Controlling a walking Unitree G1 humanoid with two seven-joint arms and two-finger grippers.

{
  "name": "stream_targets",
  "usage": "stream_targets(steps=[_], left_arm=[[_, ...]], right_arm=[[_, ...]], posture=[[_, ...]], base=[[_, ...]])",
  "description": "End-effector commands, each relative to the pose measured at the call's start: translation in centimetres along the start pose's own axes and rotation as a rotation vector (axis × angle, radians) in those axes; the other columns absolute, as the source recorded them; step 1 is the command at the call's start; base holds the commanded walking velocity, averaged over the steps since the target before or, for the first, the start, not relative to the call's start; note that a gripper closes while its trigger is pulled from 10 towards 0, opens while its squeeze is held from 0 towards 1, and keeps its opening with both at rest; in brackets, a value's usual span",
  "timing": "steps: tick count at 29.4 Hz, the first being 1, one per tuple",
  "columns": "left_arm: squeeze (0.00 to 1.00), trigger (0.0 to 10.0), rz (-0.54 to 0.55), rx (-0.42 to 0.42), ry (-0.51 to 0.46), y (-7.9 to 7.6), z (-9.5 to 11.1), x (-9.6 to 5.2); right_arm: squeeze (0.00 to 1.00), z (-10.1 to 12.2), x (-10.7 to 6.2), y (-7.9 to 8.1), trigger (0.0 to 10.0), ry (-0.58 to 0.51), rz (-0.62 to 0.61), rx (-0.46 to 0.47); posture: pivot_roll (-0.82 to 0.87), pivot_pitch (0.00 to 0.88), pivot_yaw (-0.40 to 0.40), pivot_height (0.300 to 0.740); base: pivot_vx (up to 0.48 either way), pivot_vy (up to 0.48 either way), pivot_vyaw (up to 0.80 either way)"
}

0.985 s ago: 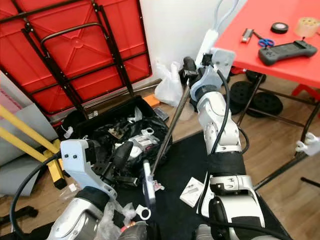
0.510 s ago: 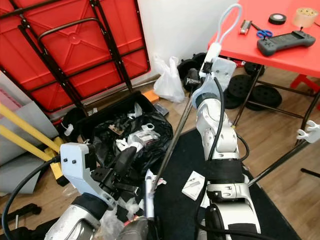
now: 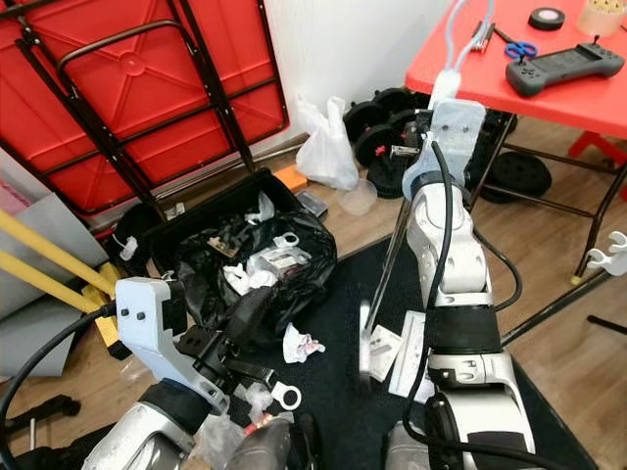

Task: Sweep floor

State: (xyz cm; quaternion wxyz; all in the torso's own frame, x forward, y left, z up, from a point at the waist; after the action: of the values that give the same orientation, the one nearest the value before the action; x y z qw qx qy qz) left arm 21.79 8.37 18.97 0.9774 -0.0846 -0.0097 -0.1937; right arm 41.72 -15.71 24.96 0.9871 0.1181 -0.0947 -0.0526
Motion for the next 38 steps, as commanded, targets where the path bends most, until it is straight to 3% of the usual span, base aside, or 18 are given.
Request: stream_targets(steps=[1,13,14,21,25,27,30,38], left_arm=[[0.00,10.0,-0.001,-0.002,0.015,0.0,-0.1,-0.2],[0.00,10.0,-0.004,-0.010,0.018,-0.2,0.1,-0.4],[0.00,10.0,-0.005,-0.011,0.020,-0.2,0.2,-0.5],[0.00,10.0,-0.006,-0.013,0.022,-0.2,0.2,-0.6],[0.00,10.0,-0.006,-0.017,0.022,-0.2,0.2,-0.5],[0.00,10.0,-0.006,-0.019,0.023,-0.2,0.3,-0.5],[0.00,10.0,-0.005,-0.021,0.023,-0.2,0.3,-0.4],[0.00,10.0,-0.002,-0.029,0.024,-0.2,0.3,-0.4]], right_arm=[[0.00,1.3,0.0,0.6,10.0,-0.053,0.017,-0.002],[0.00,1.9,0.8,-0.3,10.0,-0.086,-0.001,0.055],[0.00,1.8,0.8,0.1,10.0,-0.080,0.010,0.136],[0.00,1.6,0.7,0.8,10.0,-0.069,0.030,0.198],[0.00,-0.1,0.6,0.7,10.0,-0.003,0.028,0.144],[0.00,-1.7,0.4,0.2,10.0,0.067,0.007,0.061],[0.00,-2.6,0.2,-0.5,10.0,0.107,-0.020,0.016],[0.00,-1.9,0.5,-2.5,10.0,0.105,-0.098,-0.053]], posture=[[-0.09,0.282,0.037,0.740],[-0.09,0.293,0.042,0.740],[-0.08,0.296,0.045,0.740],[-0.08,0.298,0.045,0.740],[-0.08,0.301,0.042,0.740],[-0.09,0.305,0.040,0.740],[-0.09,0.305,0.040,0.740],[-0.09,0.300,0.039,0.740]], base=[[0.000,0.000,0.00],[0.000,0.000,0.00],[0.000,0.000,0.00],[0.000,0.000,0.00],[0.000,0.000,0.00],[0.000,0.000,0.00],[0.000,0.000,0.00],[0.000,0.000,0.00]])
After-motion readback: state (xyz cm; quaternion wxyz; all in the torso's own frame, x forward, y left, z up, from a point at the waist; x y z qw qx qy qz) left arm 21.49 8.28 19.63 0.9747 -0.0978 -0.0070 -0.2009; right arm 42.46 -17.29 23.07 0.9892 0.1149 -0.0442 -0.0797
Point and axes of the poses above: a point about 5 cm out from each wrist's last joint towards the gripper, its own x axis pointing out of the wrist towards the gripper, its own z axis along the axis of the wrist's last joint, y = z × x, the point moved 6 cm from there along x, pointing out of the wrist towards the gripper, and after that the axes turned 8 degrees about x, right-handed, at the moved point
